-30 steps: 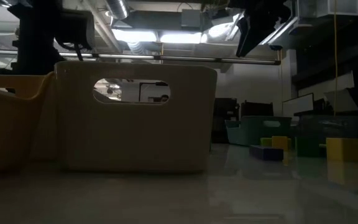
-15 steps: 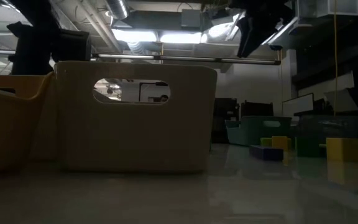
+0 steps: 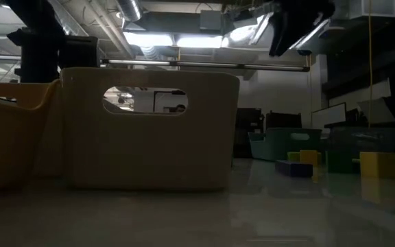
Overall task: Sort blocks
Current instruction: Put the red block into the gray bin
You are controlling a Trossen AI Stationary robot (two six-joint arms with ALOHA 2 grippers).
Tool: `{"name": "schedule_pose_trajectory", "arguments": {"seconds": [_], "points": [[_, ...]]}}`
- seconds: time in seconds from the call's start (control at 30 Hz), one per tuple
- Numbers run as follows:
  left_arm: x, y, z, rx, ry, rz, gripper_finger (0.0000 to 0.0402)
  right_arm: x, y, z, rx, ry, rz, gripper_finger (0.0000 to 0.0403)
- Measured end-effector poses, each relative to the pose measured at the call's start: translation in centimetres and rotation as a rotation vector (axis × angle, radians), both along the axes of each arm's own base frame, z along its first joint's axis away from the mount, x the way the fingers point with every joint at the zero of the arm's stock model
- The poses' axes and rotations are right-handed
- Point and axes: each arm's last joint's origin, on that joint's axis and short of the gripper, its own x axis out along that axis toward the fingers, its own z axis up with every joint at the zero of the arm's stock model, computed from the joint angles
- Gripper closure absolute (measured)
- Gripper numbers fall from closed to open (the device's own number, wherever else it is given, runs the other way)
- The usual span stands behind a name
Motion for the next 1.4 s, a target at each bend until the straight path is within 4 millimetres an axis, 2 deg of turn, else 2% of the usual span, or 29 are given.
{"name": "schedule_pose_trajectory", "arguments": {"seconds": [0.13, 0.23, 0.4, 0.53, 0.73, 1.03, 1.27, 1.4], "points": [[0.1, 1.0, 0.0, 0.069, -0.025, 0.036, 0.0268, -2.8, -0.6, 2.1, 0.012, -0.108, -0.031, 0.0233], [0.4, 1.8, 0.1, 0.125, -0.069, 0.026, 0.0268, -5.1, -1.3, 2.3, 0.066, -0.215, -0.045, 0.0233], [0.6, 3.0, 1.0, 0.155, -0.077, -0.014, 0.0268, -8.4, -1.9, -0.7, 0.175, -0.368, -0.084, 0.0233], [0.6, 3.6, 1.4, 0.172, -0.073, -0.094, 0.0268, -9.9, -1.7, -3.7, 0.247, -0.428, -0.122, 0.0233], [0.0, 3.9, 1.4, 0.155, -0.023, -0.169, 0.0268, -10.6, -1.1, -6.7, 0.383, -0.439, -0.131, 0.0233], [-0.3, 3.3, 1.2, 0.13, 0.029, -0.301, 0.0268, -9.3, -1.4, -9.9, 0.454, -0.564, -0.14, 0.0233], [0.1, 2.6, 1.2, 0.132, 0.039, -0.468, 0.0267, -9.3, -1.4, -11.0, 0.455, -0.565, -0.141, 0.0233], [0.4, 2.5, 1.2, 0.149, 0.023, -0.506, 0.0245, -9.3, -1.4, -11.0, 0.455, -0.565, -0.141, 0.0233]]}}
